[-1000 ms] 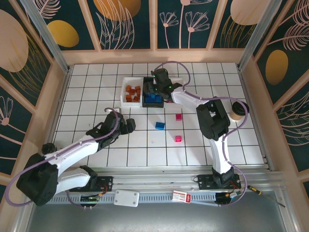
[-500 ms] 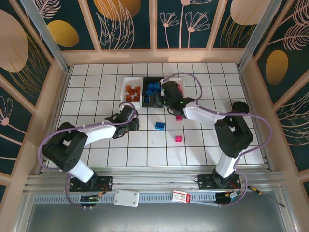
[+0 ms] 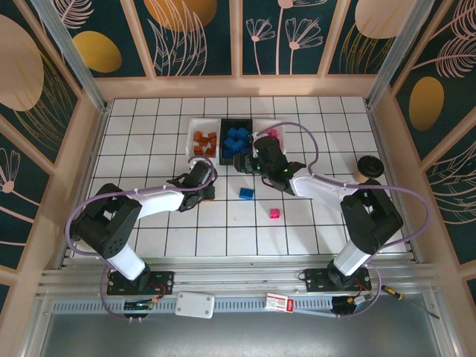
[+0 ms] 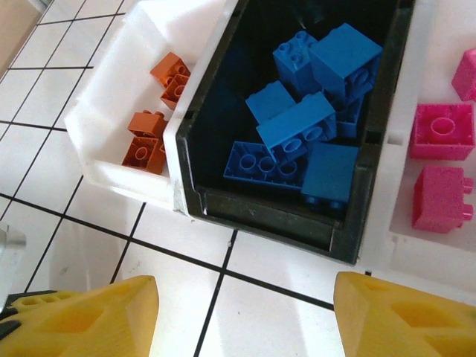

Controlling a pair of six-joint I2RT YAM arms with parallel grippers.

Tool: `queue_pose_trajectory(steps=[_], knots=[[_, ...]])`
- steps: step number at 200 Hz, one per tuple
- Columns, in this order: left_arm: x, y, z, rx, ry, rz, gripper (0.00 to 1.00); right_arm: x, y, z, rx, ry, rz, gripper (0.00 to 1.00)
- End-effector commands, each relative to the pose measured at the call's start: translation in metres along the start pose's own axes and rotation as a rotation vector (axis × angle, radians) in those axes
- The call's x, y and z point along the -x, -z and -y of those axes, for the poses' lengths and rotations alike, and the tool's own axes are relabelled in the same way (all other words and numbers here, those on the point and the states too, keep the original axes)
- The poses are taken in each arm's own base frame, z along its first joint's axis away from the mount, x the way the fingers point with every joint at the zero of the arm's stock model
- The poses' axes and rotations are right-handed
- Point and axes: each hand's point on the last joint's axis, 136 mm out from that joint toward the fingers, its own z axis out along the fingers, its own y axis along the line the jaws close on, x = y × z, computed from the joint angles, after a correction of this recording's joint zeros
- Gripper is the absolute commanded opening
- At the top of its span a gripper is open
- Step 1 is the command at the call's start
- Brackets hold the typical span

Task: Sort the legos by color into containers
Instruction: Pick up the lego from the center of the table, then place the lego in the container.

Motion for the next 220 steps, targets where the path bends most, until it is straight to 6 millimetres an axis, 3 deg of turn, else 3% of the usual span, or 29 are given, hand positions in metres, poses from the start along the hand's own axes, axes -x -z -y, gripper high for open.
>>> queue_pose_trajectory(steps=[1, 33, 54, 75, 117, 137, 181, 202, 220], knots=[[0.003, 0.013, 0.003, -0.028, 0.018, 0.015, 0.09, 0.012, 0.014, 0.000, -0.005, -0.030, 0.066, 0.64], [0.033, 0.040, 0.015, -0.082, 0.045, 0.092, 0.07, 0.005, 0.026, 0.005, -0.006, -0.051, 0.077, 0.64], [0.067, 0.060, 0.020, -0.077, 0.062, 0.183, 0.08, -0.005, 0.033, 0.009, -0.003, -0.067, 0.071, 0.64], [0.103, 0.065, 0.021, -0.050, 0.081, 0.246, 0.08, -0.015, 0.038, 0.010, -0.001, -0.072, 0.063, 0.64], [0.173, 0.037, 0.016, 0.019, 0.128, 0.311, 0.06, -0.038, 0.041, 0.003, 0.008, -0.047, 0.017, 0.64], [0.189, 0.007, 0.010, 0.066, 0.137, 0.286, 0.05, -0.053, 0.041, -0.003, 0.013, -0.022, -0.015, 0.64], [0.215, -0.028, -0.024, 0.154, 0.190, 0.264, 0.05, -0.082, 0.046, -0.028, 0.068, 0.039, -0.067, 0.64], [0.223, -0.033, -0.031, 0.164, 0.203, 0.254, 0.21, -0.093, 0.047, -0.046, 0.127, 0.072, -0.090, 0.65], [0.231, -0.025, -0.025, 0.137, 0.206, 0.265, 0.35, -0.101, 0.044, -0.064, 0.173, 0.108, -0.110, 0.66]])
